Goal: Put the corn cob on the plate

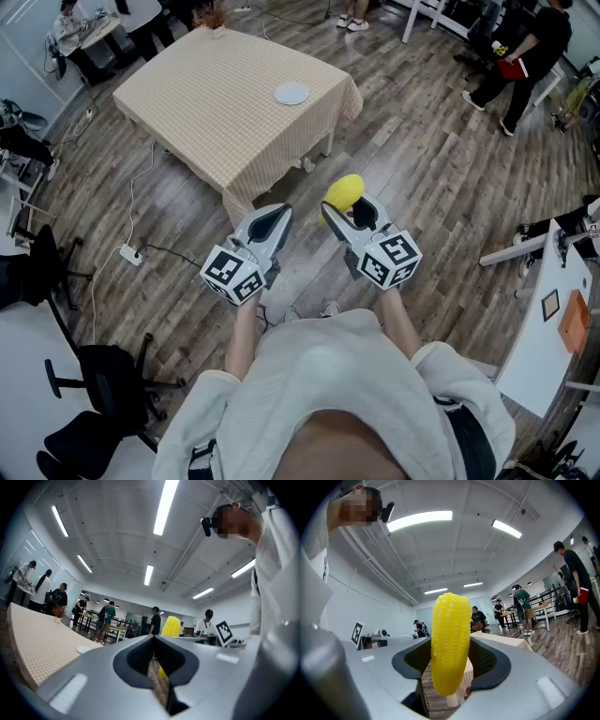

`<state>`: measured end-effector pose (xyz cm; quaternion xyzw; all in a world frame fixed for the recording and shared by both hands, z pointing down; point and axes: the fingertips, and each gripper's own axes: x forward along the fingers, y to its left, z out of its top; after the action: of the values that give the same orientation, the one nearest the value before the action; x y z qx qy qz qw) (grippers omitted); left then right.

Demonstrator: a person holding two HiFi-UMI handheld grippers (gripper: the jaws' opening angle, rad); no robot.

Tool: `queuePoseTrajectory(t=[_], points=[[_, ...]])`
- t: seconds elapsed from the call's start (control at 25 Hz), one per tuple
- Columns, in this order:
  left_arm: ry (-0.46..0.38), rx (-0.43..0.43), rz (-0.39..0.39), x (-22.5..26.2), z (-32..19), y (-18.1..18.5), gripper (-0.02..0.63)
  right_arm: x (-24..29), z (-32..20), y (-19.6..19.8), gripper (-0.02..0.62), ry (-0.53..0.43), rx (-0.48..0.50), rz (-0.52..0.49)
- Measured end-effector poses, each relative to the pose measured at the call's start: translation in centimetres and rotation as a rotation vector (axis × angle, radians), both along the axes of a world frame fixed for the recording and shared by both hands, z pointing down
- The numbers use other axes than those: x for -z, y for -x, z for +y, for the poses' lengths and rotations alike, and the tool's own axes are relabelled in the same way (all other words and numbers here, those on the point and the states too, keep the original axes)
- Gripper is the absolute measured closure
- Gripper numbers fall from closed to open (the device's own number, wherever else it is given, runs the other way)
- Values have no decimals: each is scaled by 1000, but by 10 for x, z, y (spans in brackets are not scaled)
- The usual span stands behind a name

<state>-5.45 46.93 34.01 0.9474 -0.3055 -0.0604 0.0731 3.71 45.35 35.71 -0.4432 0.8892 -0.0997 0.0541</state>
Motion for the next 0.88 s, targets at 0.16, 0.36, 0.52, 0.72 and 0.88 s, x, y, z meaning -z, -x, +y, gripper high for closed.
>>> queuePoseTrajectory(t=[0.16,0.36,0.52,0.72,0.88], points=[[4,-5,-7,-4,1,-6,598,-3,1,-1,353,5,14,1],[6,-11,-9,-4,2,-22,598,-2,0,-12,353,3,22,-5],[7,-8,-15,-5,1,-37,598,-4,-2,-26,353,2,34,-21],[12,3,-20,-10,0,-52,598,-11,-5,-45,353,4,35,-27],[27,6,-12,-19,1,-64,598,-16,-5,-57,353,5,36,-29]])
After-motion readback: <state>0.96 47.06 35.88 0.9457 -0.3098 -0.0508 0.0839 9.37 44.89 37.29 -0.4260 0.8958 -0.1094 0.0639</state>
